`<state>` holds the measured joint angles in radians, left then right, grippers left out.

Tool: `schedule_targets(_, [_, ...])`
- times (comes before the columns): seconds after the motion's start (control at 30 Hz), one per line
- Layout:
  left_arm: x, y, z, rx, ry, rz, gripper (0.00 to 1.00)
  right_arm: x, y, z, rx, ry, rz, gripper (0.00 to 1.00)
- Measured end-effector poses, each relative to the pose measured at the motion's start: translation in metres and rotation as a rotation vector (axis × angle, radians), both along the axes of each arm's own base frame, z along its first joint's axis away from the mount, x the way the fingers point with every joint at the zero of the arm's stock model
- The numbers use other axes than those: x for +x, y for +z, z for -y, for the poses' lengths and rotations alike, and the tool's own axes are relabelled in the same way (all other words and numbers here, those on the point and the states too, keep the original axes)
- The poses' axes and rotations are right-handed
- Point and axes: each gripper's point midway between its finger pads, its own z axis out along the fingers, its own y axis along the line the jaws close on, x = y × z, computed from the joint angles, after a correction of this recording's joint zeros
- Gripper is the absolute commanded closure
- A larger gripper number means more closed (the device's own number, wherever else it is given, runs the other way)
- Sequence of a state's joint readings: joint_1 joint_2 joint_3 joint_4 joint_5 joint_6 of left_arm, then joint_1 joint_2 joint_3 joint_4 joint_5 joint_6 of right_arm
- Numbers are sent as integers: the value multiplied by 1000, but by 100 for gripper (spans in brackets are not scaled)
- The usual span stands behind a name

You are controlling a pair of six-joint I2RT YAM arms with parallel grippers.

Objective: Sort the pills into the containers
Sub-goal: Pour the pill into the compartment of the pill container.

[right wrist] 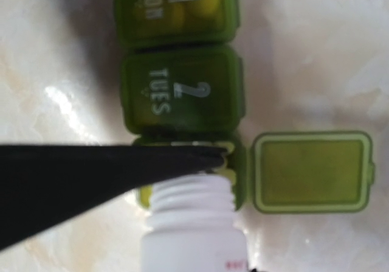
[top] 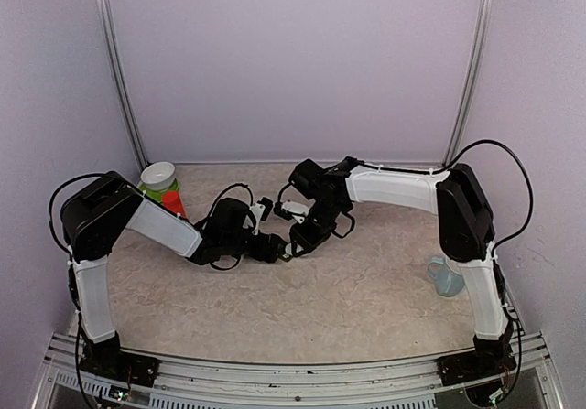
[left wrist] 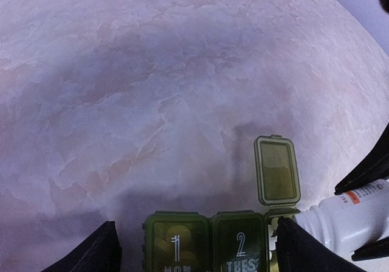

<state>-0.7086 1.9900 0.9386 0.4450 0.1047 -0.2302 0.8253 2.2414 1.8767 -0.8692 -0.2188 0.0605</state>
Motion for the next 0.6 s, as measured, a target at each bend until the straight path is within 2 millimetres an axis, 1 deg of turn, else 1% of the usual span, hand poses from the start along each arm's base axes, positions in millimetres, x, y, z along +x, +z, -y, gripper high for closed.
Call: schedule_targets(0.6, [-2,1,2,-17,-14,-10,14,-2,-2,3,95,0,84,87])
